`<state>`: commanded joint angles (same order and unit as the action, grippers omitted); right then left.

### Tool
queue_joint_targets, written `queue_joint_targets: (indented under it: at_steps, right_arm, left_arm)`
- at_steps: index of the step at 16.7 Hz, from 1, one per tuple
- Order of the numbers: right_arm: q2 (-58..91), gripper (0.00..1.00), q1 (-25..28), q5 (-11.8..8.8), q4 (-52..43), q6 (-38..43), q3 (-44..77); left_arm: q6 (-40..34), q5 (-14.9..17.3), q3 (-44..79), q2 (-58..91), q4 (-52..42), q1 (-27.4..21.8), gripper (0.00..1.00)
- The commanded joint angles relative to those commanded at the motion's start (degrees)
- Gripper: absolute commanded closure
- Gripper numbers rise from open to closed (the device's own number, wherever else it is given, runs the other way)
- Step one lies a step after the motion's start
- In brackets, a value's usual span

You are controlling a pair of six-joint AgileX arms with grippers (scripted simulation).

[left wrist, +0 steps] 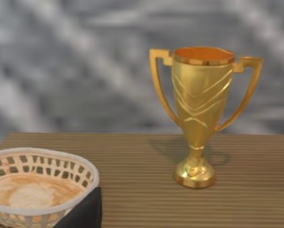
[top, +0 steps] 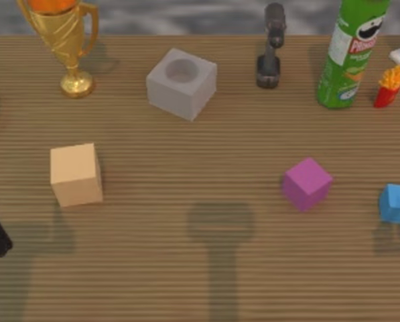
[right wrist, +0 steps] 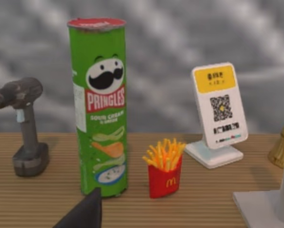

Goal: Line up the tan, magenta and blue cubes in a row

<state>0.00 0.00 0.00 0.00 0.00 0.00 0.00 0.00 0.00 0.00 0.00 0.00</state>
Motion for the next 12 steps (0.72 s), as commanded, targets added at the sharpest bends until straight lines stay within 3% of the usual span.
queue_joint_targets:
  at_steps: [6, 12]
  right_arm:
    - [5.97, 0.00, 0.61, -0.20, -3.77, 1.08, 5.37]
    - [32.44, 0.00, 2.06, -0.10, -17.81, 4.87, 24.44]
  left_arm:
    - [0.00, 0.00, 0.00, 0.00, 0.00, 0.00, 0.00]
    - [0.00, 0.00, 0.00, 0.00, 0.00, 0.00, 0.00]
